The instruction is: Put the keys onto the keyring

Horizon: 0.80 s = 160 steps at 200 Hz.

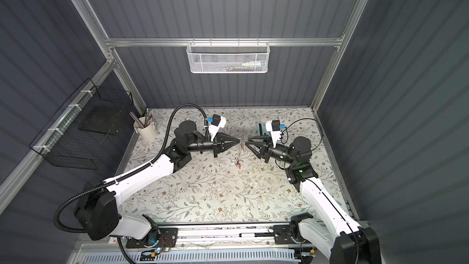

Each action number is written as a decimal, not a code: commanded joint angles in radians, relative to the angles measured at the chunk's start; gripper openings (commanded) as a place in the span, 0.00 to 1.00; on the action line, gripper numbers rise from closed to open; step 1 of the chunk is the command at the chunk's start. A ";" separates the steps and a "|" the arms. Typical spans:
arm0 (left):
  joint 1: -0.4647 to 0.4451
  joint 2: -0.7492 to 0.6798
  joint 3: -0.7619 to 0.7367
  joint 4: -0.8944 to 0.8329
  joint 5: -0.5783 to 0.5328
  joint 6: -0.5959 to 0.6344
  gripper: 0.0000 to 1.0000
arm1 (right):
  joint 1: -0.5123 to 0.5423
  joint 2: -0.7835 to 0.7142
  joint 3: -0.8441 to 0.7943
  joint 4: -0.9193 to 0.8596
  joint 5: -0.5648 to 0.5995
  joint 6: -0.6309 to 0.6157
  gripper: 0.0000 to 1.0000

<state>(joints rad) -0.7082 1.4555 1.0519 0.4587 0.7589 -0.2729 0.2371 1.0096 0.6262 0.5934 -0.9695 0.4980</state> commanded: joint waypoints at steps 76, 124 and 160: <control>-0.042 -0.001 -0.069 0.324 -0.060 -0.116 0.00 | 0.029 0.046 0.005 0.137 -0.040 0.065 0.32; -0.073 0.057 -0.087 0.477 -0.079 -0.200 0.00 | 0.051 0.061 0.003 0.156 -0.030 0.070 0.32; -0.081 0.077 -0.100 0.517 -0.107 -0.220 0.00 | 0.054 0.073 0.008 0.164 -0.028 0.073 0.32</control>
<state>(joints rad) -0.7609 1.5196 0.9649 0.8848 0.6628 -0.4580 0.2749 1.0748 0.6266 0.7136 -0.9939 0.5617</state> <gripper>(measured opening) 0.049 0.318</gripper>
